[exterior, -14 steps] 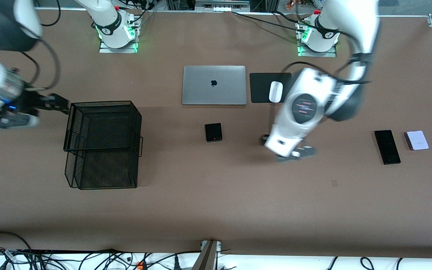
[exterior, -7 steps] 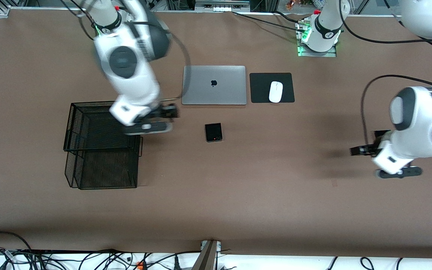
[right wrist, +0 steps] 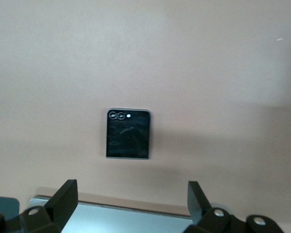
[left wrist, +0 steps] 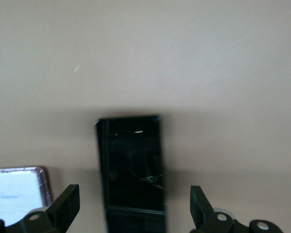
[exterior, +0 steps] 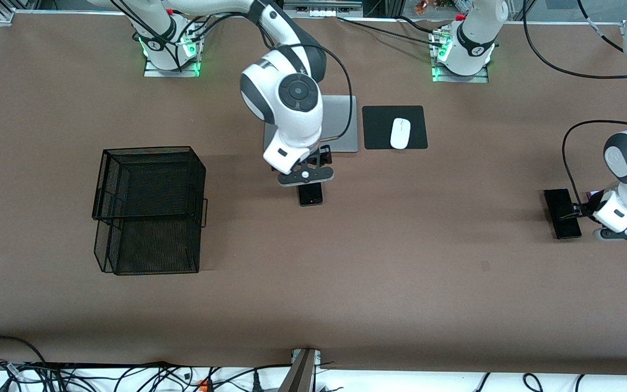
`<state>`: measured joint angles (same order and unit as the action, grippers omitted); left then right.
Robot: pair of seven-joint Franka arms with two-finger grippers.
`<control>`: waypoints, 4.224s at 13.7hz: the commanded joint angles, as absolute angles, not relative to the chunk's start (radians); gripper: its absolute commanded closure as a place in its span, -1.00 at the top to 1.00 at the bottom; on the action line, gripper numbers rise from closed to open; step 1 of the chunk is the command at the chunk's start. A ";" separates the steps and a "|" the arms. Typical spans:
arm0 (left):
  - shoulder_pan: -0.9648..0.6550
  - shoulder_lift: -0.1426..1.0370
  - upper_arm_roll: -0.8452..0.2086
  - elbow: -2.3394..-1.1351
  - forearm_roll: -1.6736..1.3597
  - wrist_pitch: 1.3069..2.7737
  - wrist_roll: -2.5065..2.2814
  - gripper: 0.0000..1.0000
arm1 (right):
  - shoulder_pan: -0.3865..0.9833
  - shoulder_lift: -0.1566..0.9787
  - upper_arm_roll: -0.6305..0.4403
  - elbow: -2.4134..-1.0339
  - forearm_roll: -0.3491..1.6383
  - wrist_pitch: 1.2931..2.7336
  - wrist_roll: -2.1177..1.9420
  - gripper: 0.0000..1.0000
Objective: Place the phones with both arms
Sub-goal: 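Grasp the flip phone with the right gripper while the left gripper grasps the smartphone, then carry the flip phone into the basket while the left gripper brings the smartphone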
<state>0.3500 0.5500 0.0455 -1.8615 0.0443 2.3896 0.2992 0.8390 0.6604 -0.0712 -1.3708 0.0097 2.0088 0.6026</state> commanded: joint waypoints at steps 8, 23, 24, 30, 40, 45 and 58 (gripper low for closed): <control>0.482 0.644 -0.066 -1.865 0.006 2.451 0.331 1.00 | 0.862 0.788 -0.084 -1.520 0.026 2.318 0.594 1.00; 0.378 0.445 -0.166 -1.682 0.017 2.058 0.266 -0.46 | 0.870 0.813 -0.086 -1.488 0.032 2.355 0.587 -1.00; 0.355 0.445 -0.167 -1.619 0.017 1.971 0.240 -0.46 | 0.870 0.787 -0.086 -1.468 0.032 2.298 0.589 -1.00; 0.042 0.451 -0.169 -1.431 0.063 1.707 0.077 -0.46 | 0.752 0.583 -0.097 -1.347 0.097 1.852 0.536 -1.00; -0.478 0.704 -0.181 -1.445 -0.061 2.045 -0.497 -0.39 | 0.681 0.258 -0.570 -1.962 0.100 2.094 0.089 -1.00; -0.635 0.817 -0.181 -1.447 -0.060 2.367 -0.816 -0.36 | 0.606 0.311 -0.588 -2.000 0.141 2.132 -0.044 -1.00; -0.546 0.657 -0.163 -1.445 -0.010 2.086 -0.887 1.00 | 0.600 0.311 -0.583 -1.646 0.140 1.750 -0.026 1.00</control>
